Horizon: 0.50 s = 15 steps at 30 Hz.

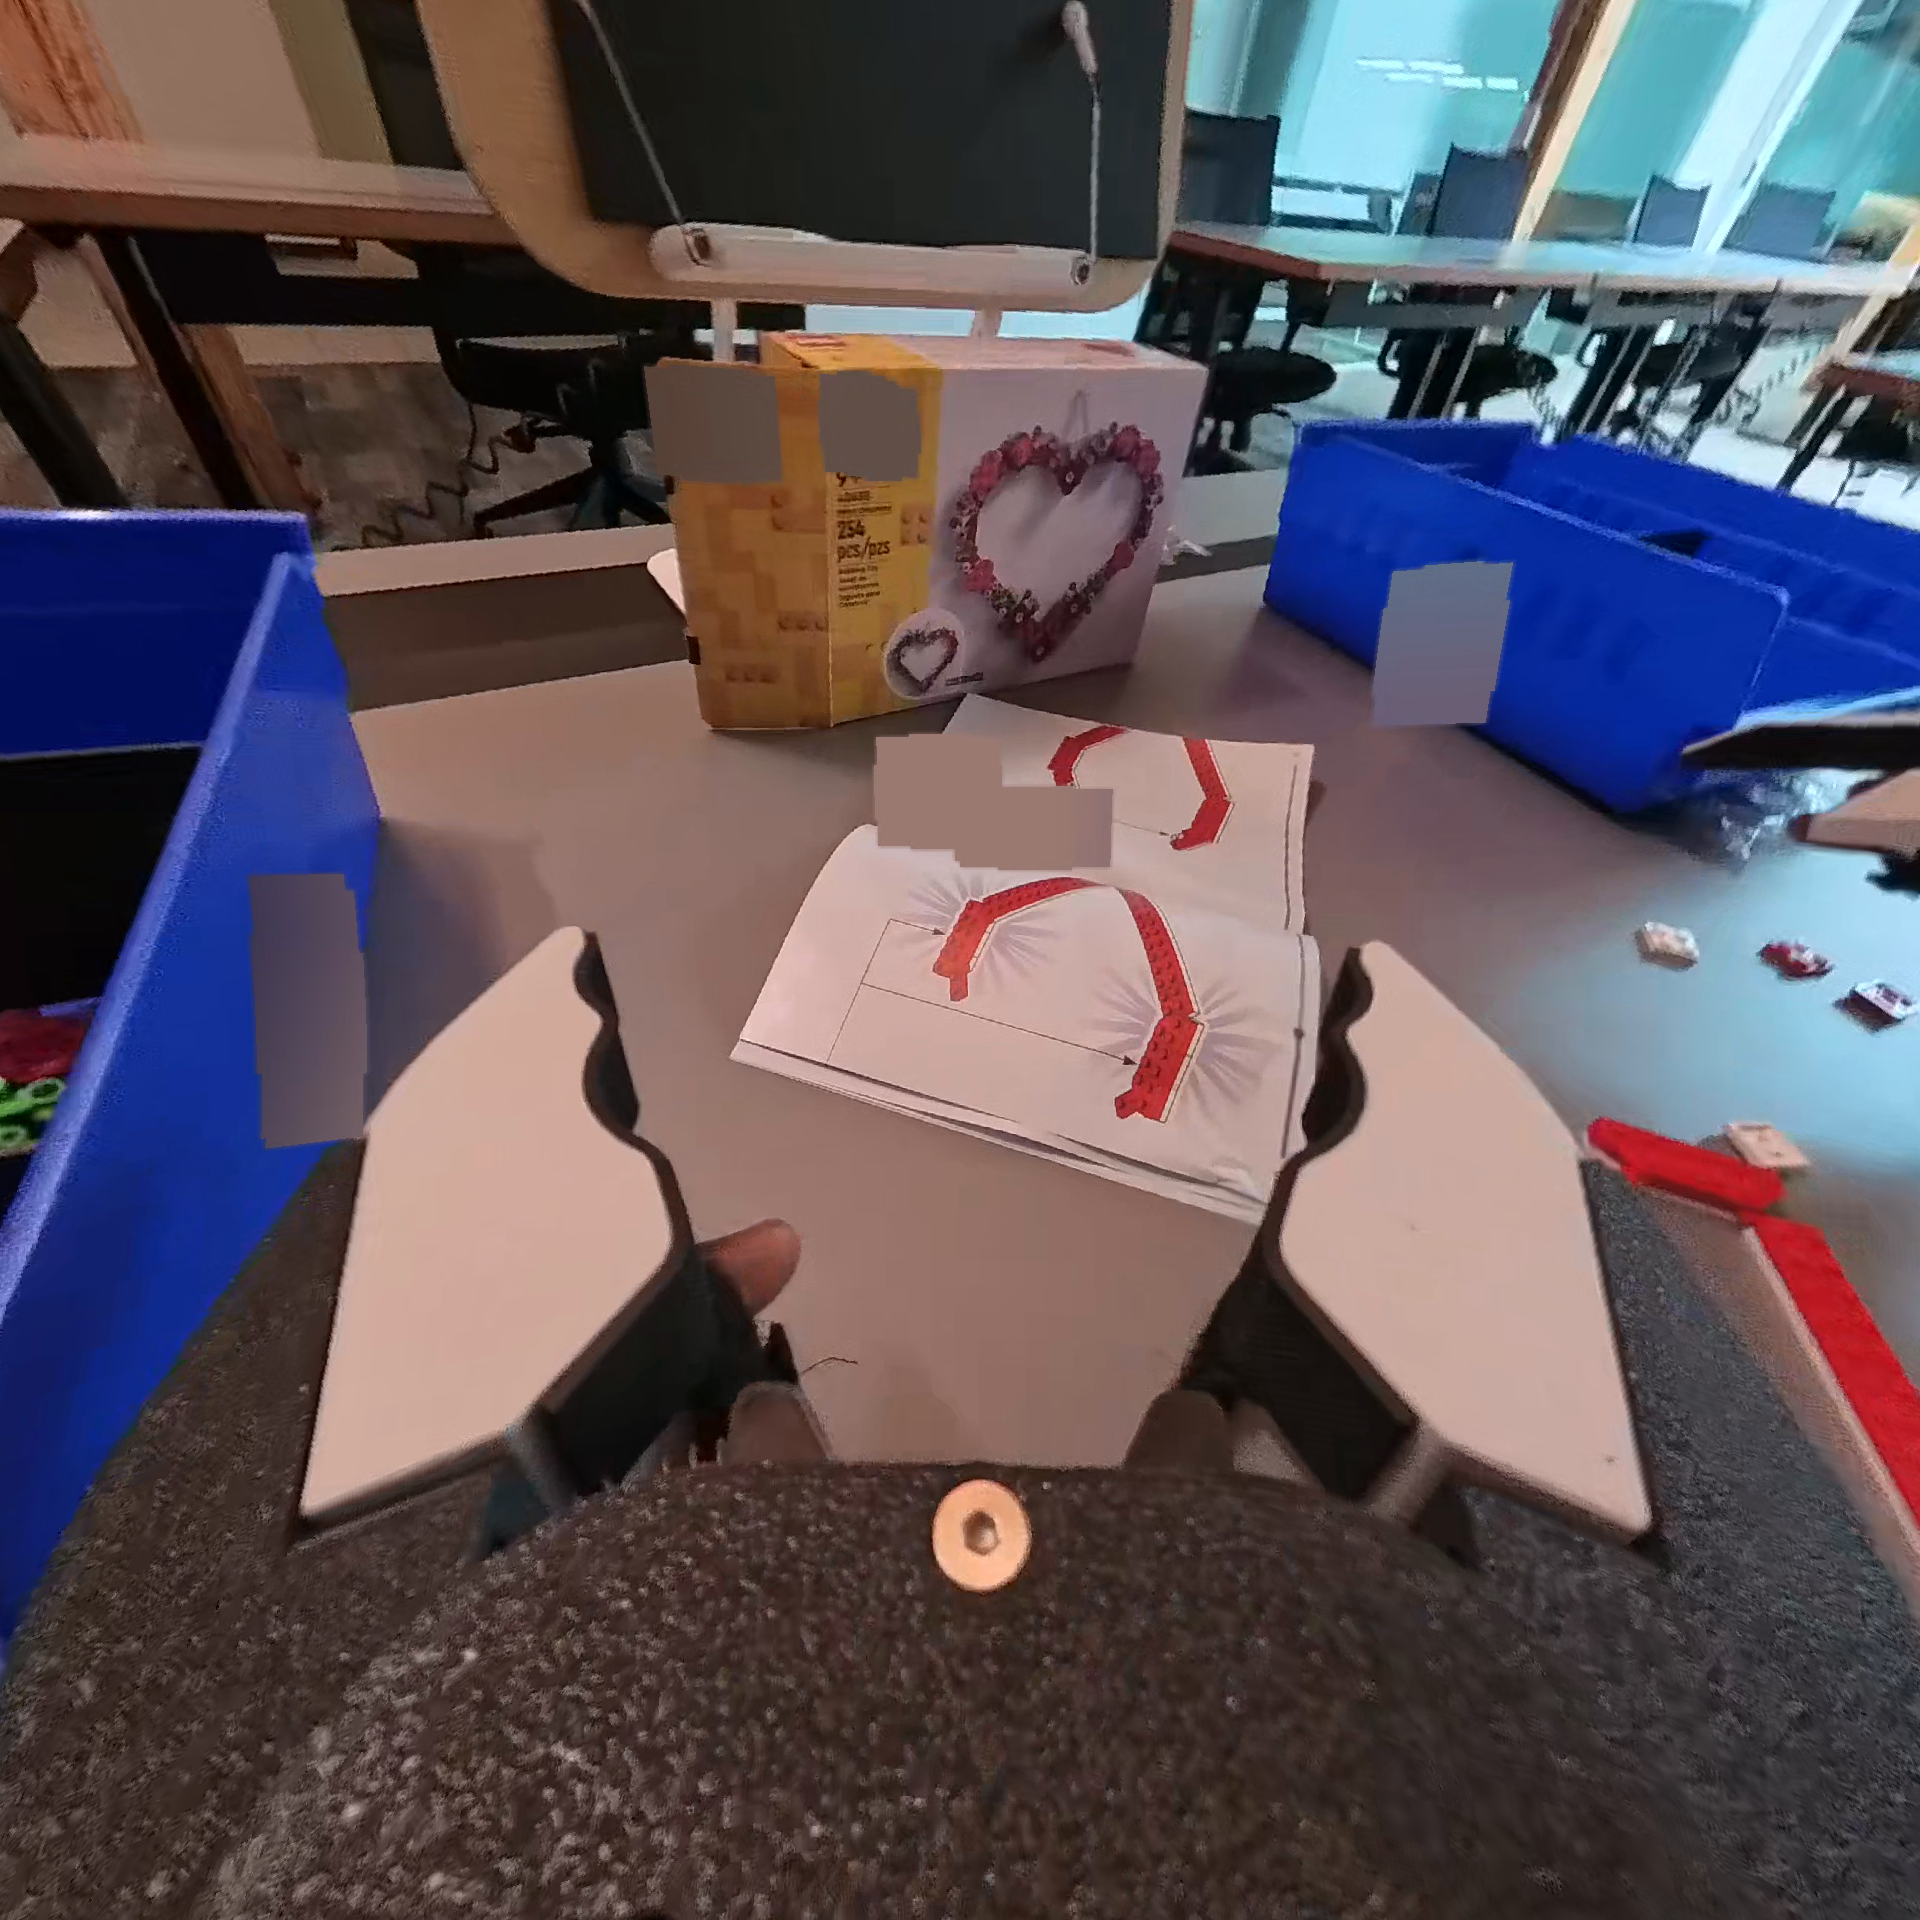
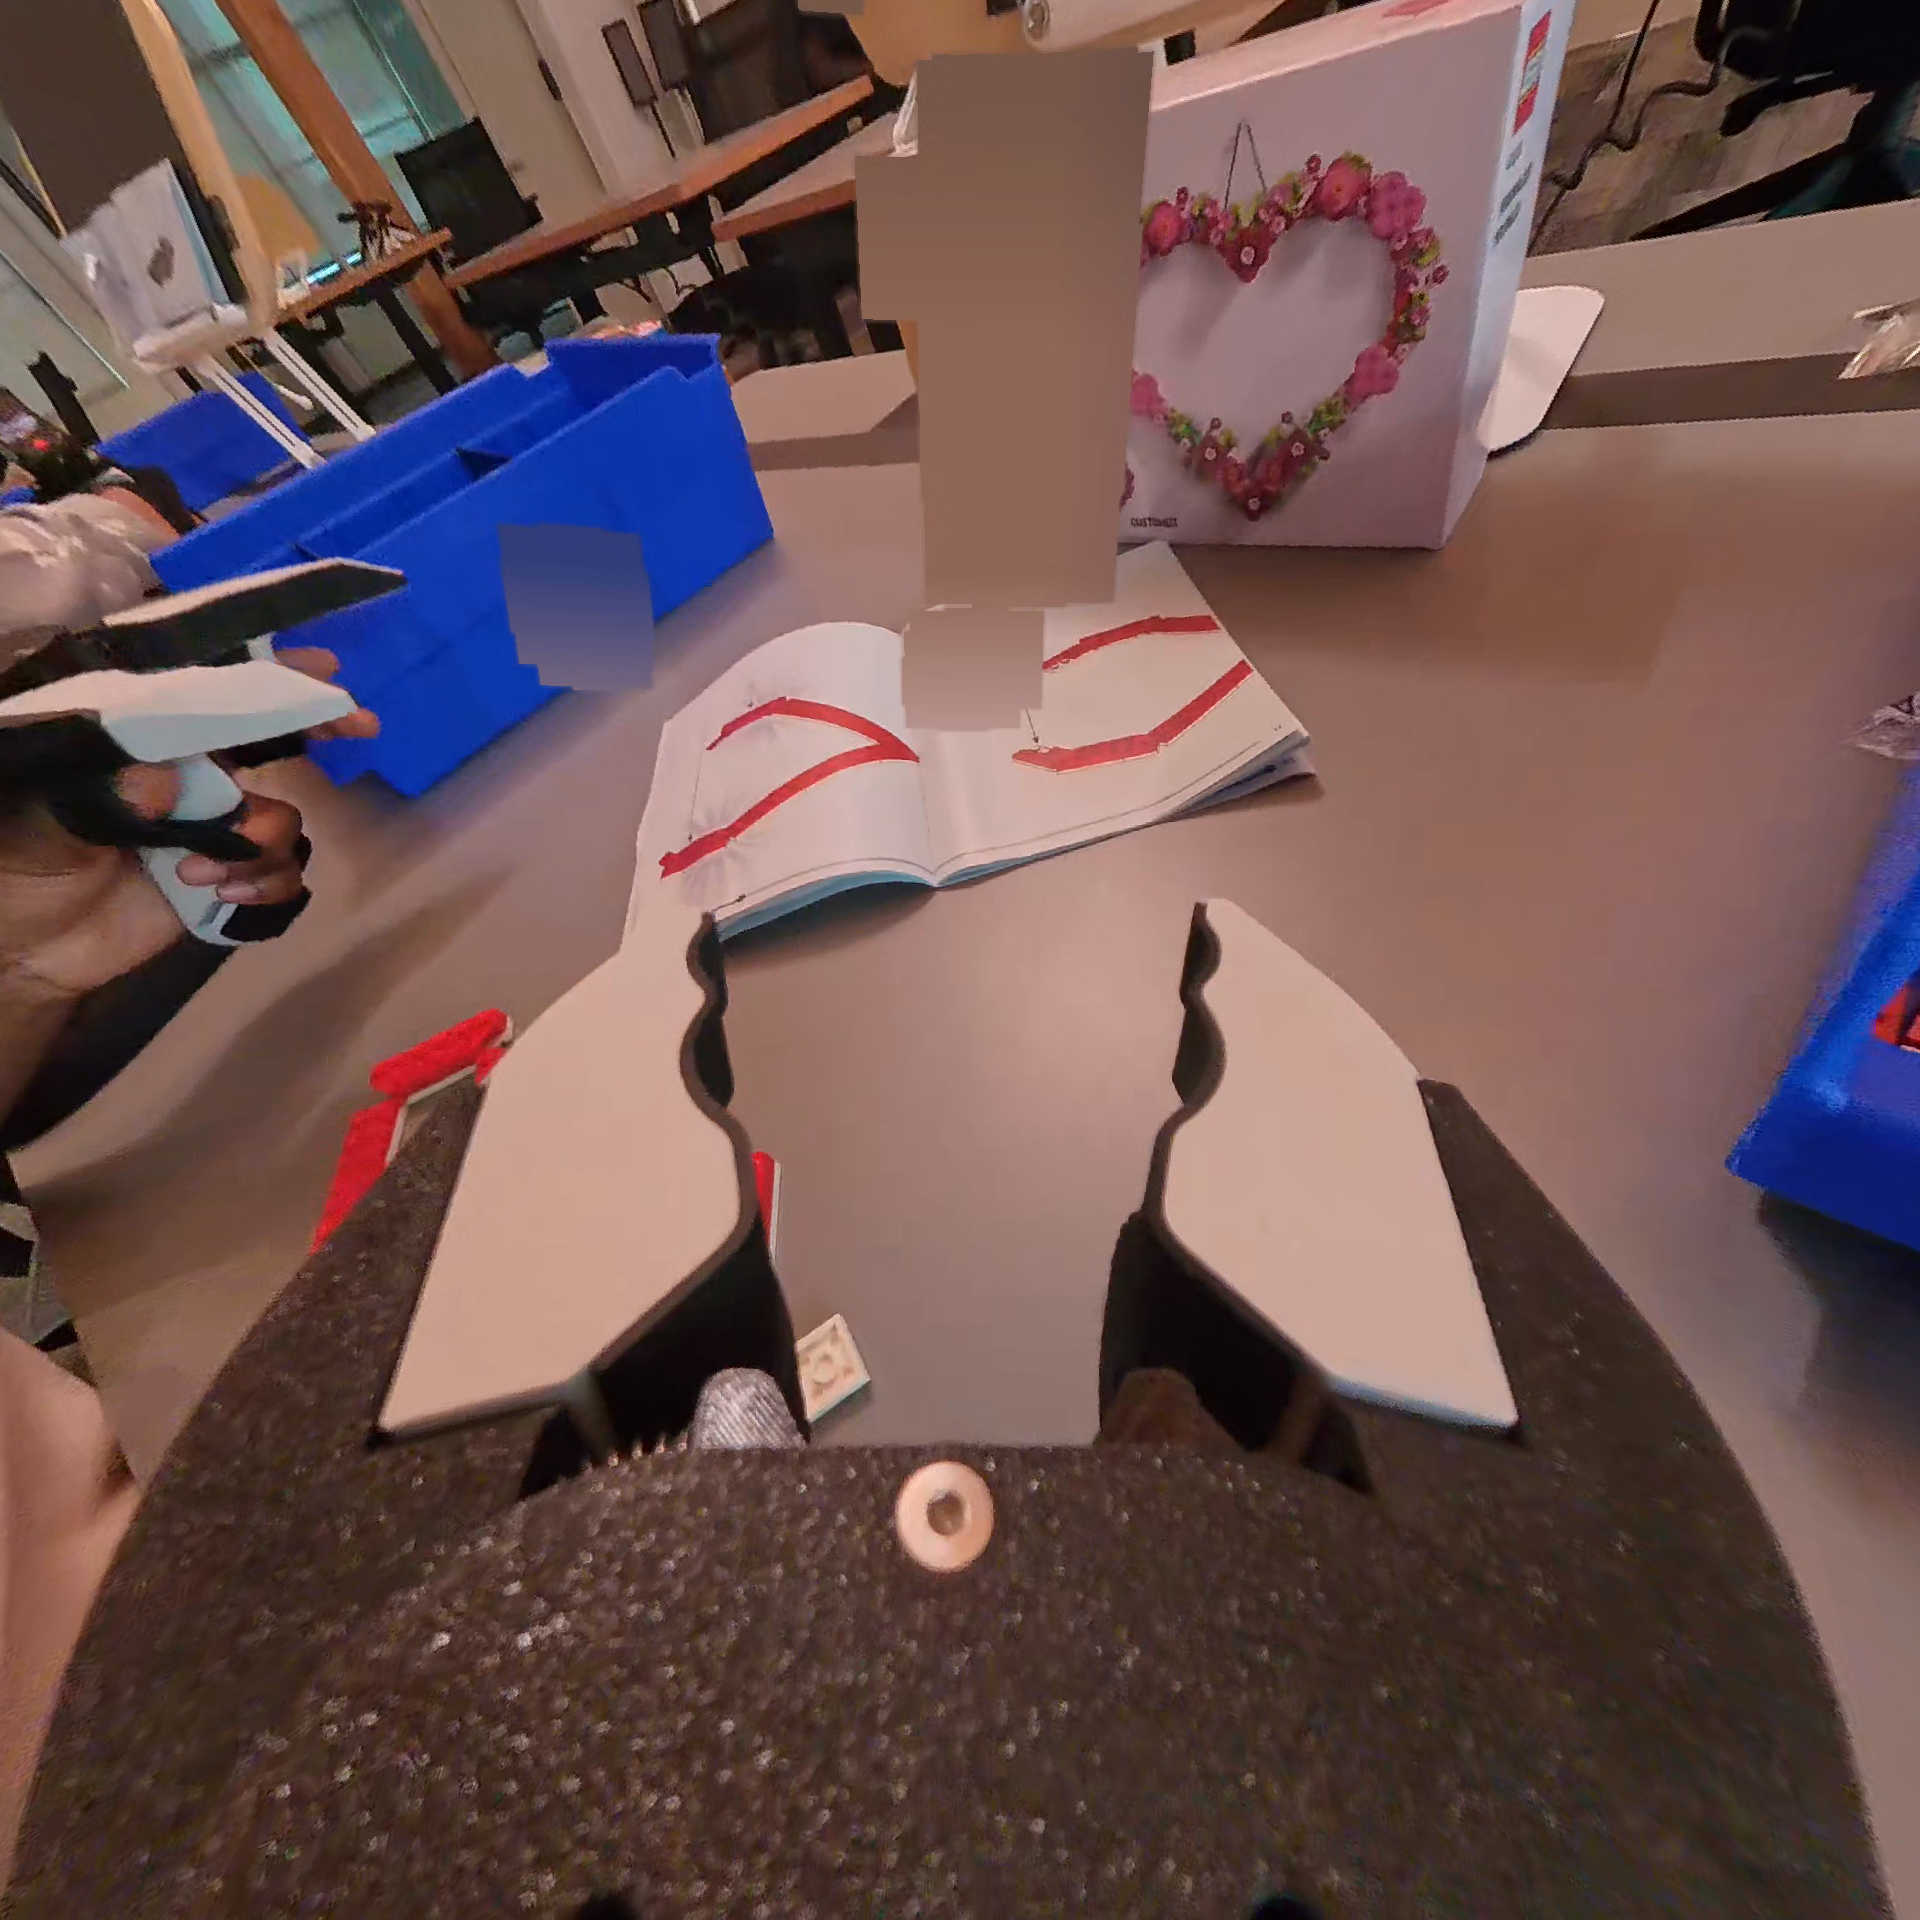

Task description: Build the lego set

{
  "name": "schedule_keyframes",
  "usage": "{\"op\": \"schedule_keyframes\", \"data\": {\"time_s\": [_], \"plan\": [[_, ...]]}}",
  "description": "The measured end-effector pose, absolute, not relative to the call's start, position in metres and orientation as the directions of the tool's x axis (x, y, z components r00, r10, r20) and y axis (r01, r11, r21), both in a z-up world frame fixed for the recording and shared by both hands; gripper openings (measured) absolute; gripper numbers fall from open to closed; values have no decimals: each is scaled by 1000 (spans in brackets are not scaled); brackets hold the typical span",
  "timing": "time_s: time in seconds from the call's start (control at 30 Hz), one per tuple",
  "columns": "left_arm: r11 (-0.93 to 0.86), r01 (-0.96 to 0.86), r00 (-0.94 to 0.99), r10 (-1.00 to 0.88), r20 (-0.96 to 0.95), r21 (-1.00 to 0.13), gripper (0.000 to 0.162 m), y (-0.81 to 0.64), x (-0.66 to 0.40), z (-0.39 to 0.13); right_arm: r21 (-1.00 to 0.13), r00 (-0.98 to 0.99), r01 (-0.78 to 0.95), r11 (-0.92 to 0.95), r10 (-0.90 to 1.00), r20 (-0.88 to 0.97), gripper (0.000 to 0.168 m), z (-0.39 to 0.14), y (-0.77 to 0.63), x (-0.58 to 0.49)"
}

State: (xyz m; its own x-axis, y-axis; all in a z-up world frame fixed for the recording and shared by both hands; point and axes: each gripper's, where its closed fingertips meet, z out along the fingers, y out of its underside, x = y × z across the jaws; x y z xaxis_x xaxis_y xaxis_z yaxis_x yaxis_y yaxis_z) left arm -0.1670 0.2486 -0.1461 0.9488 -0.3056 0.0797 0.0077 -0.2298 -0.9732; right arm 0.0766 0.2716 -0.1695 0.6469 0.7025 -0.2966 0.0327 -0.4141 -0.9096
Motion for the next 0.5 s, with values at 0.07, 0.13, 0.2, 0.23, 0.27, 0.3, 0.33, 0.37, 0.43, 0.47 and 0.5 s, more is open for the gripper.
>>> {"op": "schedule_keyframes", "data": {"time_s": [0.07,0.13,0.2,0.23,0.27,0.3,0.33,0.37,0.43,0.47,0.5], "plan": [[-218,-39,948,-318,33,-975,131,248,-163,-146,-910,646,53,-412,709,-283,82,-172,270,75],[-205,-59,943,-332,12,-977,133,247,-160,-146,-909,647,68,-410,712,-273,82,-174,270,74],[-213,-65,934,-358,16,-975,136,245,-156,-147,-908,640,80,-411,720,-269,80,-175,268,73],[-222,-67,929,-369,21,-973,136,245,-155,-149,-907,642,83,-413,718,-268,81,-175,268,73],[-226,-67,923,-384,26,-972,136,244,-153,-150,-907,650,86,-411,714,-262,81,-176,269,75],[-225,-60,920,-391,34,-972,136,244,-152,-149,-909,655,92,-407,713,-252,80,-176,269,76],[-224,-53,916,-398,41,-973,135,244,-152,-149,-909,657,100,-404,713,-244,79,-176,269,76],[-219,-50,909,-415,47,-974,131,242,-150,-148,-910,660,108,-401,713,-237,78,-177,268,77],[-216,-55,900,-433,45,-975,122,241,-149,-147,-910,654,133,-393,724,-217,73,-178,266,77],[-212,-73,895,-445,30,-975,115,239,-148,-148,-909,643,155,-387,738,-205,72,-179,264,75],[-208,-101,888,-460,6,-973,107,238,-146,-149,-905,628,183,-383,754,-192,72,-181,261,72]]}}
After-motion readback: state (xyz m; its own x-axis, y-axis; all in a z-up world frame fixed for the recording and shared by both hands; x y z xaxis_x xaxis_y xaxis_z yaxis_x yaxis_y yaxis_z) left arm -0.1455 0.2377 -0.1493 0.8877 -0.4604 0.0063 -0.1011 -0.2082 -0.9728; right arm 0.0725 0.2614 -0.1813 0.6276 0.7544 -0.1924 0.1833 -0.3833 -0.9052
